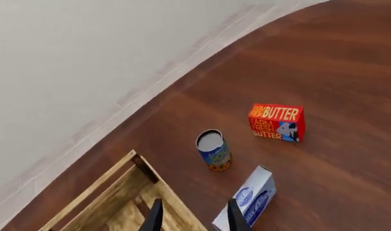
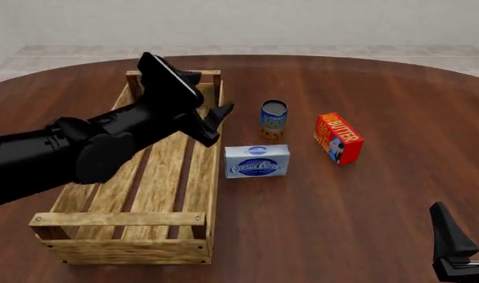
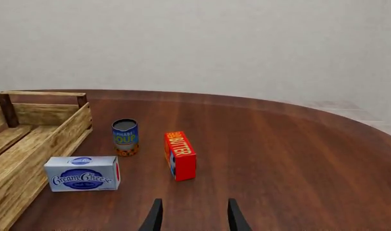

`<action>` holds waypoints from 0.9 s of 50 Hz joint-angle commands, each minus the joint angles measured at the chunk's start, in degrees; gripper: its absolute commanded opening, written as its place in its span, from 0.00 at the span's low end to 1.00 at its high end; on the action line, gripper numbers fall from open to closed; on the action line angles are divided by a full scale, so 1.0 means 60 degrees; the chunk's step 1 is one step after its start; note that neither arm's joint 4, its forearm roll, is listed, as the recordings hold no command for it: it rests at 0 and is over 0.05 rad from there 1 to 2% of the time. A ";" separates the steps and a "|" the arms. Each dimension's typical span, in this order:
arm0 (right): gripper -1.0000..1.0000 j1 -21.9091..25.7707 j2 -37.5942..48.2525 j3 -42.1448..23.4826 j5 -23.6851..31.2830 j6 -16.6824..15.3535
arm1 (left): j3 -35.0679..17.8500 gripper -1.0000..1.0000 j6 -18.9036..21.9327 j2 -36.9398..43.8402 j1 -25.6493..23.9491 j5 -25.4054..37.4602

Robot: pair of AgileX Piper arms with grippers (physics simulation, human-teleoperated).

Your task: Pick up the cream cheese and put it in the tray.

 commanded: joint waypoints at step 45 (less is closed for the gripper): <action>1.00 0.0000 0.0000 0.0000 0.0000 0.0000 | -0.2140 1.00 0.2545 0.3691 -0.1039 0.2039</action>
